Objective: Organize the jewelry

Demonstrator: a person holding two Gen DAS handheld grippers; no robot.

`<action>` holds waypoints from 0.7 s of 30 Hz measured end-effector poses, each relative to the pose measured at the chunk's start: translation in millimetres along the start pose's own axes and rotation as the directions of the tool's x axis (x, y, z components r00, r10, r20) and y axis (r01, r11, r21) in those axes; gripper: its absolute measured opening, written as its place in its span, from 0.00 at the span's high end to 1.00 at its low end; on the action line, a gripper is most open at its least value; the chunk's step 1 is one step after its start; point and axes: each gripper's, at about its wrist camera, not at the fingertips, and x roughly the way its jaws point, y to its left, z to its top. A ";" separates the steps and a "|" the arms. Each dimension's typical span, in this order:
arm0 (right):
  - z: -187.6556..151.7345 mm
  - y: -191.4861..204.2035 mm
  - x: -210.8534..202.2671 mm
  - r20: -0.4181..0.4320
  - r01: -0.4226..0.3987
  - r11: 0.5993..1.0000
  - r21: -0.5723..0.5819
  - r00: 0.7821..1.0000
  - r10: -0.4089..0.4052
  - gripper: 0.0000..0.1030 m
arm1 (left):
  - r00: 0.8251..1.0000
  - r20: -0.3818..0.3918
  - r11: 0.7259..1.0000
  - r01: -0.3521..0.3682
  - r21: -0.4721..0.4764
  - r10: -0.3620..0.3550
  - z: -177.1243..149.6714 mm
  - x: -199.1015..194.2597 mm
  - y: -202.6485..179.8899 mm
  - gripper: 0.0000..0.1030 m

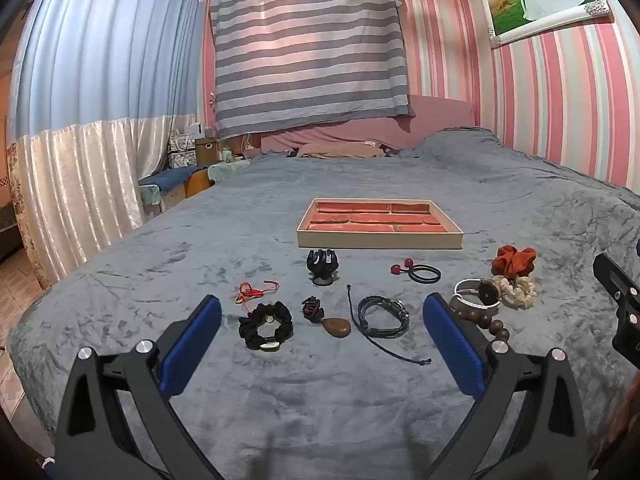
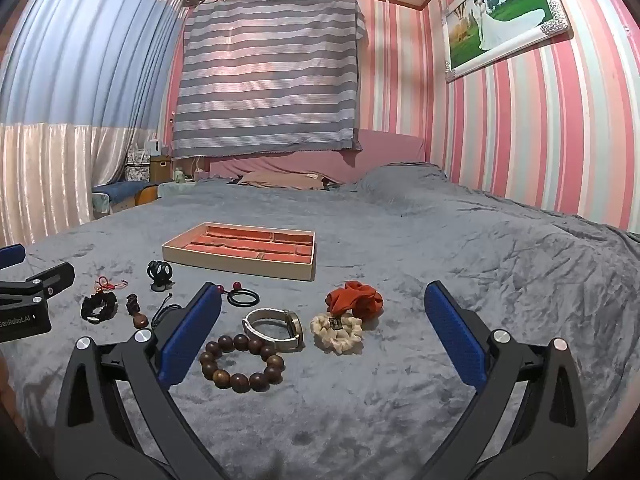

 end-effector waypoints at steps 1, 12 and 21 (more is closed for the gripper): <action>0.1 0.0 -0.1 0.000 0.001 1.000 -0.001 1.000 -0.001 0.04 | 1.000 -0.007 1.000 0.000 -0.002 0.000 0.0 0.4 0.1 0.04; 0.5 0.0 -0.2 -0.001 0.001 1.000 -0.006 1.000 -0.001 0.04 | 1.000 -0.004 1.000 0.004 -0.006 -0.004 0.3 0.8 0.3 0.04; 0.4 0.2 -0.4 0.001 0.001 1.000 -0.005 1.000 -0.001 0.04 | 1.000 -0.001 1.000 0.003 -0.008 -0.003 0.3 0.4 0.5 0.04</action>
